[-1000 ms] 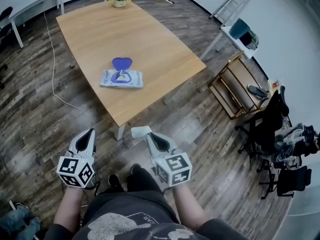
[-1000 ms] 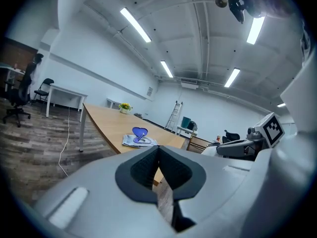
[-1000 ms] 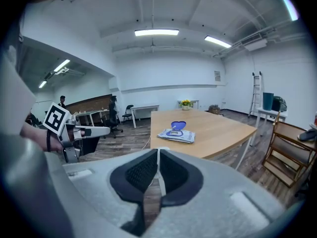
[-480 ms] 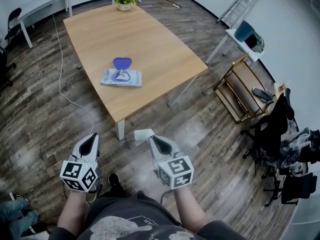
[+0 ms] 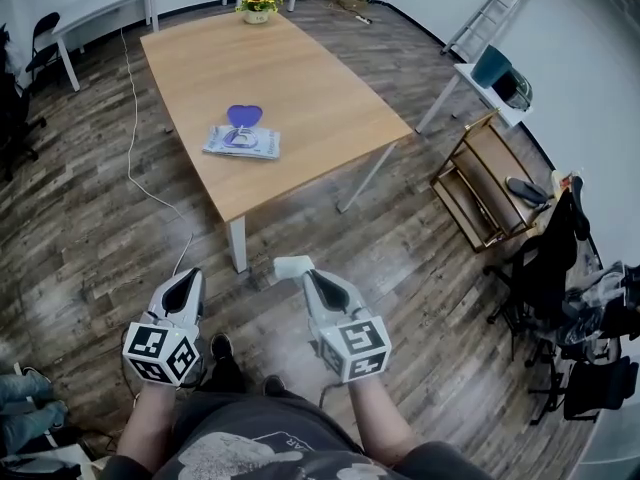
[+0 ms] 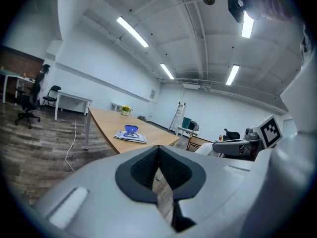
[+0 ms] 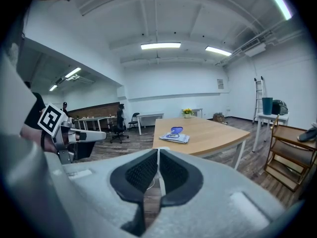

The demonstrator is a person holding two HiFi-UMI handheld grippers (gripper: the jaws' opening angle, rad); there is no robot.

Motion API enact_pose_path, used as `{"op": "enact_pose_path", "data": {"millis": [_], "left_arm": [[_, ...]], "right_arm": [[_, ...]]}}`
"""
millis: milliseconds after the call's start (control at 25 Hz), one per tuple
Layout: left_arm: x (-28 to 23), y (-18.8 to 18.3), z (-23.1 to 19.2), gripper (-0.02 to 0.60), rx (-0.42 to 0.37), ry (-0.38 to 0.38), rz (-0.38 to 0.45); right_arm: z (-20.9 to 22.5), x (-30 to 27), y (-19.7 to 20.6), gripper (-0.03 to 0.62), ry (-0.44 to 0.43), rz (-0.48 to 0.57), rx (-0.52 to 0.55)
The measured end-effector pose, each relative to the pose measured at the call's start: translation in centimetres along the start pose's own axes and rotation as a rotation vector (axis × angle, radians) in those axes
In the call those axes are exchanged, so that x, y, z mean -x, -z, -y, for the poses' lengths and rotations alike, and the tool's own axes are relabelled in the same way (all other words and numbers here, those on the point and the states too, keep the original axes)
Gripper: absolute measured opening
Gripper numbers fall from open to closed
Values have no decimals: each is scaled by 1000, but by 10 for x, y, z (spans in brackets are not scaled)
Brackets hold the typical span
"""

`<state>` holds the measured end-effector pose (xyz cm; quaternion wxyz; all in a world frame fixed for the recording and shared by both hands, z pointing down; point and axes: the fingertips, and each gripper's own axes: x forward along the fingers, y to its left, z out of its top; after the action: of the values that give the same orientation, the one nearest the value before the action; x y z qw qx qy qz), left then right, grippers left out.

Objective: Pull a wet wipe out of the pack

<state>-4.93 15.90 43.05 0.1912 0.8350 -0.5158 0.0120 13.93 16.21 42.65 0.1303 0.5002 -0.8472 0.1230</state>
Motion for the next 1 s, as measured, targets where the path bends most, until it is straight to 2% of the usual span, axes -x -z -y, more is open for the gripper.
{"op": "enact_pose_path", "data": {"millis": [600, 1000], "left_arm": [[50, 7, 49, 18, -5, -32, 72], [75, 18, 48, 18, 11, -62, 76]], "right_arm": [[-25, 55, 10, 3, -75, 49, 75], [-44, 64, 13, 3, -106, 56, 100]]}}
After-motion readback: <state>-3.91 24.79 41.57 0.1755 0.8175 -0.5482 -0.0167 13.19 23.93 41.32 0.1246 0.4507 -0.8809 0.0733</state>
